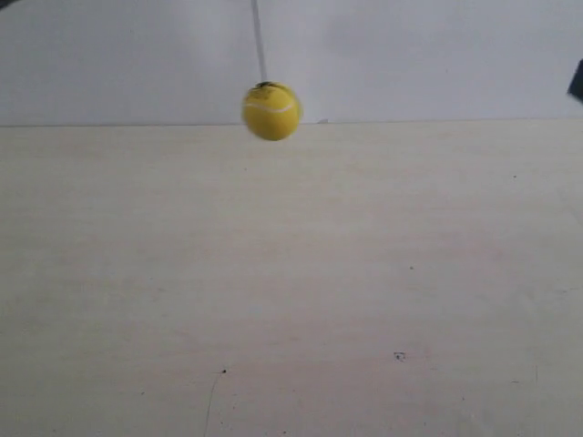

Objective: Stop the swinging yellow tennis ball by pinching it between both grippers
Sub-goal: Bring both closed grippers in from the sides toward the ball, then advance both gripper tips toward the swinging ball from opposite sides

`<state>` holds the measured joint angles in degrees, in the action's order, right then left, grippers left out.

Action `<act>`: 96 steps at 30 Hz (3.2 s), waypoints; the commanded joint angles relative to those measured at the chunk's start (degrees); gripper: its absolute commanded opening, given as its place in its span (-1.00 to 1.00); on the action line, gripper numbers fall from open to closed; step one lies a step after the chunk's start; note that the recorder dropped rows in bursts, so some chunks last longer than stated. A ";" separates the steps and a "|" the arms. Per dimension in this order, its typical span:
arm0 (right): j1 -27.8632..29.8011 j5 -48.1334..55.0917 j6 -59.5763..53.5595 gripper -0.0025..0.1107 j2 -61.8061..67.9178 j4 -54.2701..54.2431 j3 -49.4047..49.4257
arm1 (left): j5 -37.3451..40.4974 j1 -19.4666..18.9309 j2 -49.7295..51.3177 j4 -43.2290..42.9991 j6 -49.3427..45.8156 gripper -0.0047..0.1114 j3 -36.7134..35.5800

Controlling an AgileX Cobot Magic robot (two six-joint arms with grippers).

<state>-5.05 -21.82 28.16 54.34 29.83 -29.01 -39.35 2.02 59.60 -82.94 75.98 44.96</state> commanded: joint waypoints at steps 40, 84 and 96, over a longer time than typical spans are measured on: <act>-0.71 -43.53 5.54 -0.96 41.17 32.80 -8.16 | -27.26 4.09 32.83 -5.10 -18.47 -0.84 0.68; -8.20 -34.35 2.34 -0.96 41.17 32.97 -15.14 | -21.27 5.50 33.37 2.14 -26.37 -0.84 0.95; -8.20 -32.39 -1.02 -0.96 41.17 29.06 -15.14 | -22.11 6.03 33.37 3.07 -26.37 -0.84 0.95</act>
<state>-13.18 -54.38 28.39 95.50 60.24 -43.92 -60.83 7.80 92.89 -81.23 49.88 45.62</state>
